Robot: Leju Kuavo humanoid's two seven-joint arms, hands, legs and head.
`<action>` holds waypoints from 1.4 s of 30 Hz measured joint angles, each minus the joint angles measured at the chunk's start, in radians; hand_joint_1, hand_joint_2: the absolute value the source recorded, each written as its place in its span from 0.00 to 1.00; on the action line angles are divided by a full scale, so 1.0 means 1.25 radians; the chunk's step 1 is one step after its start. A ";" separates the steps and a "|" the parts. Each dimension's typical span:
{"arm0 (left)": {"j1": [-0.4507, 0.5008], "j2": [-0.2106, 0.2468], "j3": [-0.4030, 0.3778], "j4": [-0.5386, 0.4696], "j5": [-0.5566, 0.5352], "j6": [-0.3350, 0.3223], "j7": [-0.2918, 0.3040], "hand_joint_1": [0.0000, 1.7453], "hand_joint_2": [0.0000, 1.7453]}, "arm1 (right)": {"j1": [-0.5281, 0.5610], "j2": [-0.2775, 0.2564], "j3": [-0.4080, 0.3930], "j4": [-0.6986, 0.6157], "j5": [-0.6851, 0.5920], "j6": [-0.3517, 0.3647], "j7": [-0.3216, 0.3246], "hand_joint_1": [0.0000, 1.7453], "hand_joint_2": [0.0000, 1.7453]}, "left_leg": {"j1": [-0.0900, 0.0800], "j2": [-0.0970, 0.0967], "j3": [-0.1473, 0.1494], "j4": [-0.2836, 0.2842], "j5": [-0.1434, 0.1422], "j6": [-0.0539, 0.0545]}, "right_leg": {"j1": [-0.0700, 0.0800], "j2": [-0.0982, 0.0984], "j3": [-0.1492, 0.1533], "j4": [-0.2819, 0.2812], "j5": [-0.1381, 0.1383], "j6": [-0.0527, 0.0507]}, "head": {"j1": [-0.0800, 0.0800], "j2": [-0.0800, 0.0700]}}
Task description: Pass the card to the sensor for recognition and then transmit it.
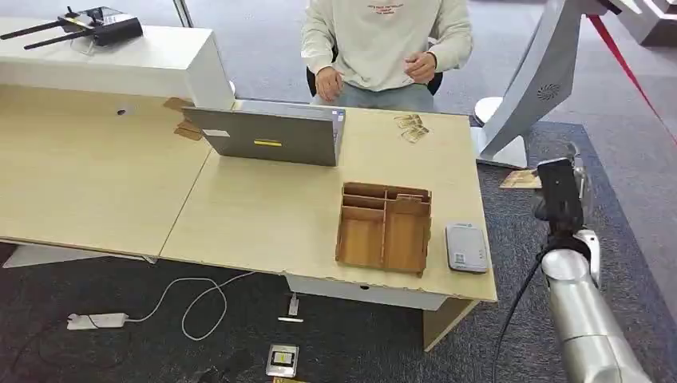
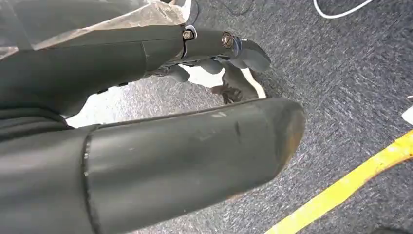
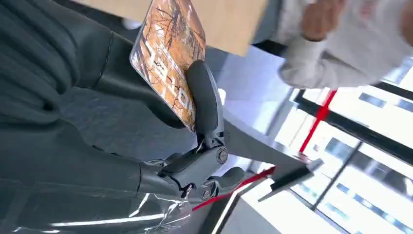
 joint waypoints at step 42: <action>-0.050 -0.031 -0.039 -0.001 -0.083 -0.039 0.021 0.00 0.00 | -0.246 0.121 0.115 0.186 0.243 0.150 0.023 1.00 1.00 | 0.001 -0.001 -0.002 0.000 0.002 -0.001 | 0.001 -0.001 -0.002 0.001 0.001 0.000 | 0.001 0.000</action>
